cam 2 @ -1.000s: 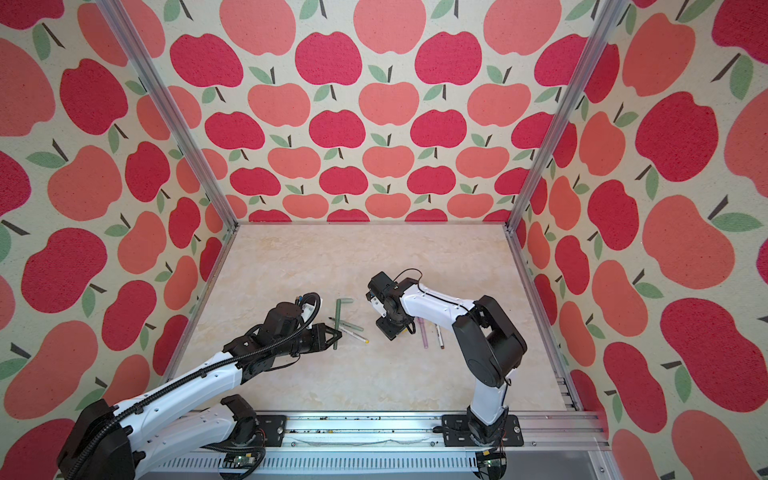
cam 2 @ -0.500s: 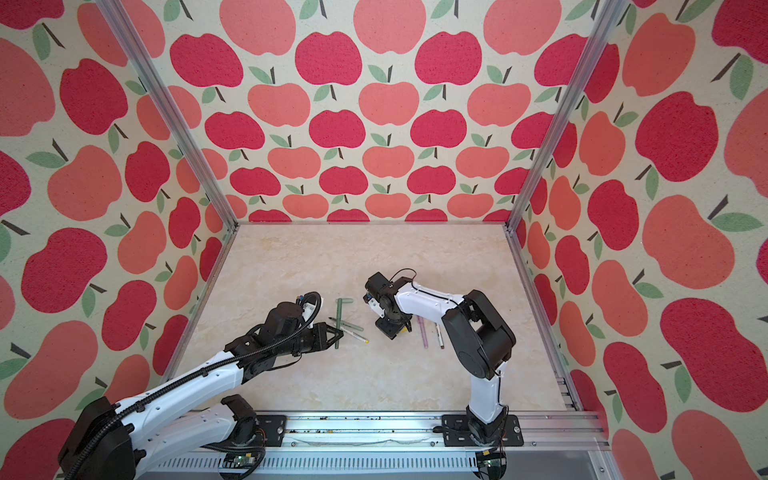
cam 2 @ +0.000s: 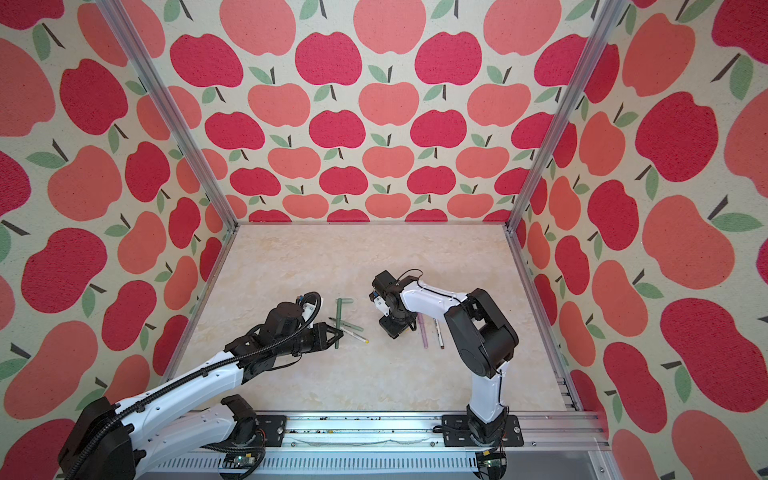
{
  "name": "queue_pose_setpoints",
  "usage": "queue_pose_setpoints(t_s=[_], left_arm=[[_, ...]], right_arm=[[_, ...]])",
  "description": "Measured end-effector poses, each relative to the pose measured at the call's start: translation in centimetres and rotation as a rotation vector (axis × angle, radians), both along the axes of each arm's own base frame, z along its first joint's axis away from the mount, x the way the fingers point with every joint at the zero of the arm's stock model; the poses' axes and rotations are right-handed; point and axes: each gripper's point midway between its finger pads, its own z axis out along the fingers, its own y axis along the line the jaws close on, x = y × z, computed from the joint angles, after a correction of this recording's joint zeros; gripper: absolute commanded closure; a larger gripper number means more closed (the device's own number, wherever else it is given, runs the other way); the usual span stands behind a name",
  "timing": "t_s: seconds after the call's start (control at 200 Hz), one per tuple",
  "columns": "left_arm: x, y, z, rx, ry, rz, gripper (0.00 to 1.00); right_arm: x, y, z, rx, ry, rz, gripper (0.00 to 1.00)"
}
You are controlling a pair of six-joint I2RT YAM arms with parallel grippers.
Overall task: Insert the pens into the pen caps
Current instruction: 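Move the right gripper down over the yellow cap on the table, then close the right gripper on the yellow cap, then lift the yellow cap with the right gripper while the left moves the green pen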
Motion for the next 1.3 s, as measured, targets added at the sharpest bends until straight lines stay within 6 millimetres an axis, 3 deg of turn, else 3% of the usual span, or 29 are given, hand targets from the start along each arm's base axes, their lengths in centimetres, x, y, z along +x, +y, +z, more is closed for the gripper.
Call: queue_pose_setpoints(t_s=[0.465,0.885,1.106,1.301], left_arm=[[-0.2,-0.3,-0.1,0.004,0.004,-0.011,1.00],[-0.2,-0.5,-0.1,0.010,-0.001,-0.013,1.00],[-0.2,-0.4,-0.1,0.014,-0.004,-0.008,1.00],[-0.1,-0.4,0.0,0.014,-0.008,-0.005,1.00]], right_arm=[[-1.2,-0.6,0.0,0.019,0.021,-0.049,0.49],[-1.2,-0.9,-0.1,0.000,0.015,-0.097,0.73],[-1.2,-1.0,-0.2,-0.011,0.013,-0.120,0.79],[-1.1,-1.1,-0.1,-0.011,0.014,-0.164,0.79]])
